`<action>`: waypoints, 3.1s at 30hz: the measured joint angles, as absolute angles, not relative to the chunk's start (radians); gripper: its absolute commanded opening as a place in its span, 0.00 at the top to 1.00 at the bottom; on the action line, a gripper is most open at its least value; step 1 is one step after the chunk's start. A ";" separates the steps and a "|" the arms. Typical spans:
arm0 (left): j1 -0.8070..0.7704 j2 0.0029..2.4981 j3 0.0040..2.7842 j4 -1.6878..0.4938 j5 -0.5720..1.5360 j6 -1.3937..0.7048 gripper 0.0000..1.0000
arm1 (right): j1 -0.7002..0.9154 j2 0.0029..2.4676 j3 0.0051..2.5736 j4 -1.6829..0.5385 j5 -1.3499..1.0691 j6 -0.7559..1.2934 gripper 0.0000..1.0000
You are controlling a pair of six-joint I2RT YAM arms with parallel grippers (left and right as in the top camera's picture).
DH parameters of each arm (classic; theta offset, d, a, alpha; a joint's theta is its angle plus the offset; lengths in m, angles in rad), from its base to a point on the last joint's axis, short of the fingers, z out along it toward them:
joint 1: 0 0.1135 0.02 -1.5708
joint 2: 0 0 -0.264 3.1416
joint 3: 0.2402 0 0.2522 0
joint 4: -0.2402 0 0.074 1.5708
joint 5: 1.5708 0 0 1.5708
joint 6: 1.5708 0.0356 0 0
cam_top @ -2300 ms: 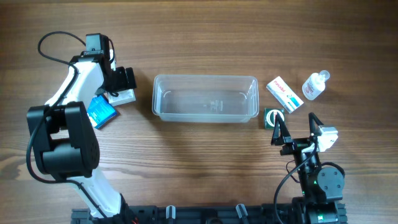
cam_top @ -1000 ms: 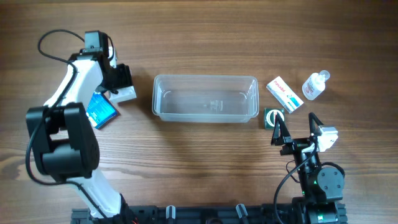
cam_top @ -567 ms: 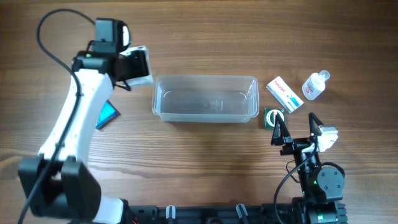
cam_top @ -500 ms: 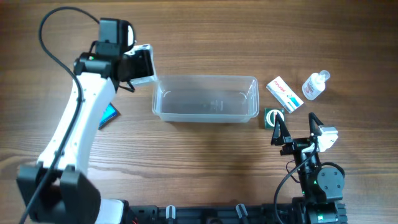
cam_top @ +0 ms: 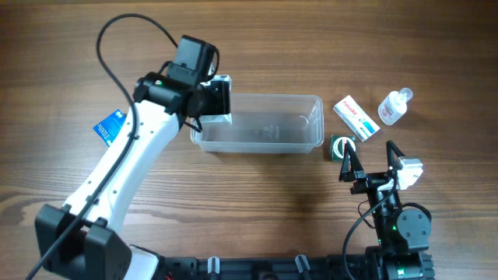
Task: Pack container
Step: 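Carry the pack into the clear container and lower it upright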
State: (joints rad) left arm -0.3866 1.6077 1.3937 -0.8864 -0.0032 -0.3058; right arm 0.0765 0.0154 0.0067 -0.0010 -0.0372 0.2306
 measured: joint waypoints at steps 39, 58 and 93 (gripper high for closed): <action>-0.407 1.770 1.355 -0.871 -0.056 -0.316 0.22 | 0.076 0.015 0.007 -0.001 -0.037 0.231 0.00; -0.453 1.787 1.354 -0.836 -0.036 -0.363 0.96 | 0.076 0.015 0.007 -0.001 -0.037 0.231 0.00; -0.506 1.745 1.353 -0.805 -0.058 -0.385 0.96 | 0.076 0.015 0.007 -0.001 -0.037 0.231 0.00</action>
